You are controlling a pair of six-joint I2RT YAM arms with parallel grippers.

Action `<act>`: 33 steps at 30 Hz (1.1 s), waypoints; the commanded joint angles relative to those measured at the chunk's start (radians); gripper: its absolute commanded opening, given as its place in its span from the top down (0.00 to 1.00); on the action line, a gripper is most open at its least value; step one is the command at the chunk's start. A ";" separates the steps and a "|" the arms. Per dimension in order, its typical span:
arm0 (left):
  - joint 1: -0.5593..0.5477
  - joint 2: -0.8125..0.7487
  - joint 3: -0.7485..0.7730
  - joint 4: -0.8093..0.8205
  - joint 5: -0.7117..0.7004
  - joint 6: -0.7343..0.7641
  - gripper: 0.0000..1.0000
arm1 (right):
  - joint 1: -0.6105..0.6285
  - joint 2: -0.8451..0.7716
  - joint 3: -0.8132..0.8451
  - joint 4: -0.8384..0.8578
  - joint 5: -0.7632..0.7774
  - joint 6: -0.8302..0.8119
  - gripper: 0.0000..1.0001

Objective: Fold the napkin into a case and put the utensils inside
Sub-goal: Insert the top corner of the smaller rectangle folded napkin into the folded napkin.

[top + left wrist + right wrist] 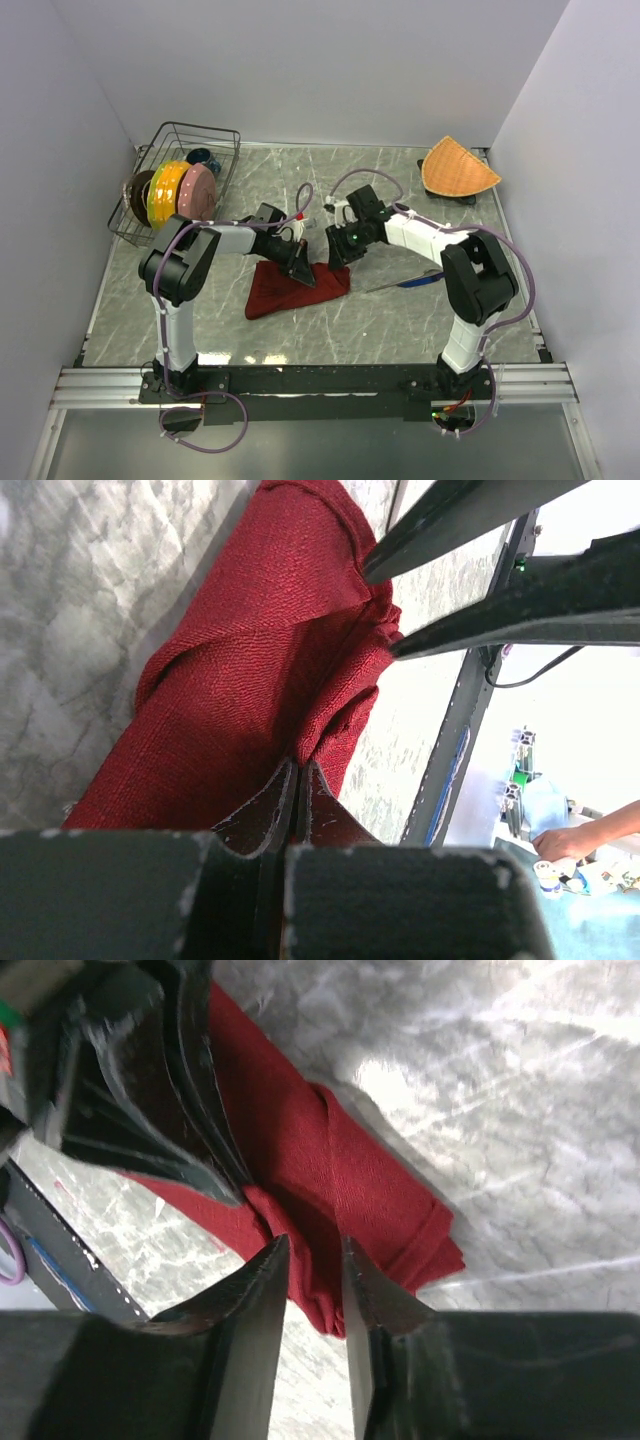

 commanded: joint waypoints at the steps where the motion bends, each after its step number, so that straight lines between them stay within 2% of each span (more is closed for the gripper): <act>1: 0.013 0.008 0.009 -0.019 0.014 0.025 0.99 | -0.007 -0.097 -0.022 0.021 -0.021 -0.026 0.59; 3: 0.017 0.011 0.012 -0.019 0.018 0.025 0.99 | -0.006 -0.100 -0.027 0.021 -0.027 -0.039 0.54; 5: 0.018 0.012 0.013 -0.021 0.022 0.025 0.99 | -0.006 -0.085 -0.015 0.019 -0.008 -0.046 0.54; 8: 0.018 0.009 0.013 -0.022 0.026 0.028 0.99 | -0.003 -0.060 0.019 0.019 0.022 -0.039 0.59; 11: 0.018 0.003 0.010 -0.024 0.028 0.033 0.99 | 0.023 -0.034 0.048 0.010 0.077 -0.042 0.71; 22: 0.018 0.005 0.002 -0.018 0.031 0.039 0.99 | 0.091 0.049 0.082 -0.057 0.216 -0.046 0.78; 25: 0.018 0.011 0.009 -0.016 0.031 0.036 0.99 | 0.101 0.058 0.082 -0.068 0.226 -0.047 0.77; 28: 0.018 0.017 0.016 -0.019 0.034 0.035 0.99 | 0.111 0.060 0.079 -0.067 0.231 -0.047 0.69; 33: 0.018 0.020 0.022 -0.028 0.031 0.039 0.99 | 0.120 0.078 0.085 -0.068 0.268 -0.046 0.68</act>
